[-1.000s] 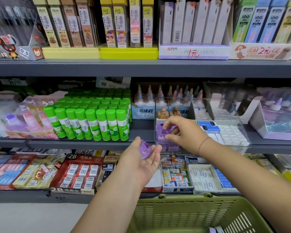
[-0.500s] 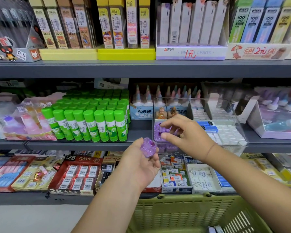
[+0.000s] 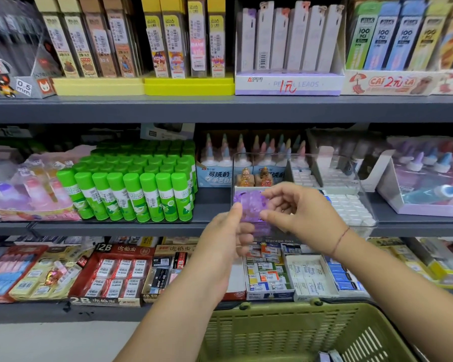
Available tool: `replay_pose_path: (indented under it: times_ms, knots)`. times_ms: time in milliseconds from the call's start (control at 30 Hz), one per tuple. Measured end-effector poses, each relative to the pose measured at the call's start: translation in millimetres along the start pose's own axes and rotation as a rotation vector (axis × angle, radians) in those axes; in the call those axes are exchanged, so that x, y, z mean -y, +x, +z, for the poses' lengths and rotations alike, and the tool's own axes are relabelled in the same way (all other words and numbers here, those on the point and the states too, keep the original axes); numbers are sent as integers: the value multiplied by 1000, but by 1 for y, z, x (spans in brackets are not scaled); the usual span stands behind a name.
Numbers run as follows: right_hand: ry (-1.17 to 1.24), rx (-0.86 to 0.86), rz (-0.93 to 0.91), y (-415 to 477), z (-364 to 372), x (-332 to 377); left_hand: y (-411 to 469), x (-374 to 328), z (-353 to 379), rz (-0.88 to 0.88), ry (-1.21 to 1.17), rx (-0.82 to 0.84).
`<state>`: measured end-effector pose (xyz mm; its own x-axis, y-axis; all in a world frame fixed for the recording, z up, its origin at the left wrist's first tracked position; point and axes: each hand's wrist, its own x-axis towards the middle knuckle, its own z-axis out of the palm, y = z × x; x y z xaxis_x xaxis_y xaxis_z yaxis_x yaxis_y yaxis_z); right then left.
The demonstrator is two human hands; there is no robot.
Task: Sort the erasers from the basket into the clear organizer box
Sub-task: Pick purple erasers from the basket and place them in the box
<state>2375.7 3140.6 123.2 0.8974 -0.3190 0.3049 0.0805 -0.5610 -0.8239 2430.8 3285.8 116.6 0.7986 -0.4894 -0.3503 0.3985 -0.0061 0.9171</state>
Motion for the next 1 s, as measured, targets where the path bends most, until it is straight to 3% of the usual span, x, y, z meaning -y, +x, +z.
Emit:
replay_pose_path:
  times_ms: [167, 267, 400, 667, 833, 933, 1000]
  knots:
    - [-447, -15, 109, 20, -20, -14, 13, 12, -8, 378, 537, -152]
    - [-633, 77, 118, 28, -23, -14, 18, 21, -8, 389, 752, -25]
    - [-765, 154, 65, 34, -12, -14, 23, 29, -7, 346, 814, 29]
    - [-650, 38, 57, 33, 2, -21, 25, 25, -10, 356, 798, 45]
    - [-561, -199, -153, -8, -3, -29, 21, 43, -12, 414, 788, -103]
    - [-402, -305, -166, -56, 0, -53, 21, 70, -22, 452, 960, -216]
    - [-355, -284, -10, -89, 8, -88, 25, 91, -37, 441, 1167, -259]
